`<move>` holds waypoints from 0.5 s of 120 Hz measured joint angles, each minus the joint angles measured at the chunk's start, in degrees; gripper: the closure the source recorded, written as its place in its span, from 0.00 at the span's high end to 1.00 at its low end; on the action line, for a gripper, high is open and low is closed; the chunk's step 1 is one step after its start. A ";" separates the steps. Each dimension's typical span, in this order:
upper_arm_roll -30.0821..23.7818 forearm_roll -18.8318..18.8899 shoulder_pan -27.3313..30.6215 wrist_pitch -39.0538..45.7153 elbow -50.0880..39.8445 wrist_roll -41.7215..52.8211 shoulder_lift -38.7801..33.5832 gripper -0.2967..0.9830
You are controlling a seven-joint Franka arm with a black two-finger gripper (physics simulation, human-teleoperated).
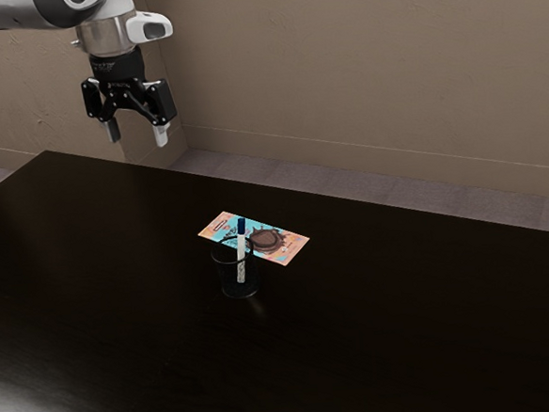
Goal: Take the marker out of the pen holder and place it to the left of the pen holder.
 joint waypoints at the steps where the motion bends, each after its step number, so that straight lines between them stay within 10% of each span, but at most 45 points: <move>1: -0.06 0.01 0.01 0.00 0.08 -0.01 0.00 0.77; 60: -4.68 2.84 -0.24 5.73 4.34 -0.49 18.48 0.77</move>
